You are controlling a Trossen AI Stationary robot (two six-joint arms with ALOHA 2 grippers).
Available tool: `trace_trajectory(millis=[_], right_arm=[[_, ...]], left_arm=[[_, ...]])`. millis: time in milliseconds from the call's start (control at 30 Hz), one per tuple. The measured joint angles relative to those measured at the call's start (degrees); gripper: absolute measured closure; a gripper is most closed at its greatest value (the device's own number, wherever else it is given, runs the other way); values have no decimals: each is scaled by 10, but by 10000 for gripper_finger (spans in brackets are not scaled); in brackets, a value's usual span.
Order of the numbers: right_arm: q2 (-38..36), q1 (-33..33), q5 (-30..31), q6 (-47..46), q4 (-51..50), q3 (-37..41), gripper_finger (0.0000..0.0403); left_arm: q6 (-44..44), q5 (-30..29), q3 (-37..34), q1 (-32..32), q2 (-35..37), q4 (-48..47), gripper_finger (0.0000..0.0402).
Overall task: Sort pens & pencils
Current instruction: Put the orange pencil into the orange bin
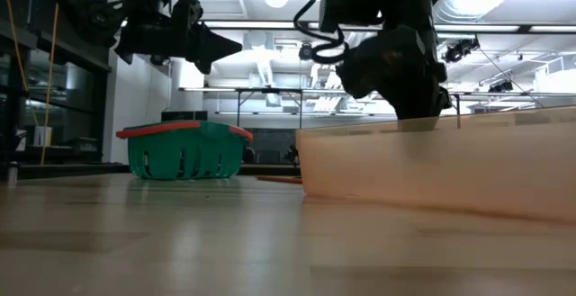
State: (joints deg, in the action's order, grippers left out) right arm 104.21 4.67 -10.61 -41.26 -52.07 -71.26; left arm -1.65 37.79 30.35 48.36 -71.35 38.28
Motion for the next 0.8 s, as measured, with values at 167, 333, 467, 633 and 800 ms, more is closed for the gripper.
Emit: trace_trajectory(millis=[167,333,467,633,800], right_arm=[[2,-1,5,8,1,0,342],[2,-5,-7,17,0,0,294],[2,-15,-33,23,-3,0,277],[2,-27,-31,29,-6,0,272],[2,-41,-29,53,-47,-19,272]], left_arm=[[0,1,0,0,0,-4,396],[0,1,0,0,0,-7,396],[0,1,0,0,0,-11,396],[-5,1,0,0,0,-25,396],[-9,1,0,0,0,-29,396]])
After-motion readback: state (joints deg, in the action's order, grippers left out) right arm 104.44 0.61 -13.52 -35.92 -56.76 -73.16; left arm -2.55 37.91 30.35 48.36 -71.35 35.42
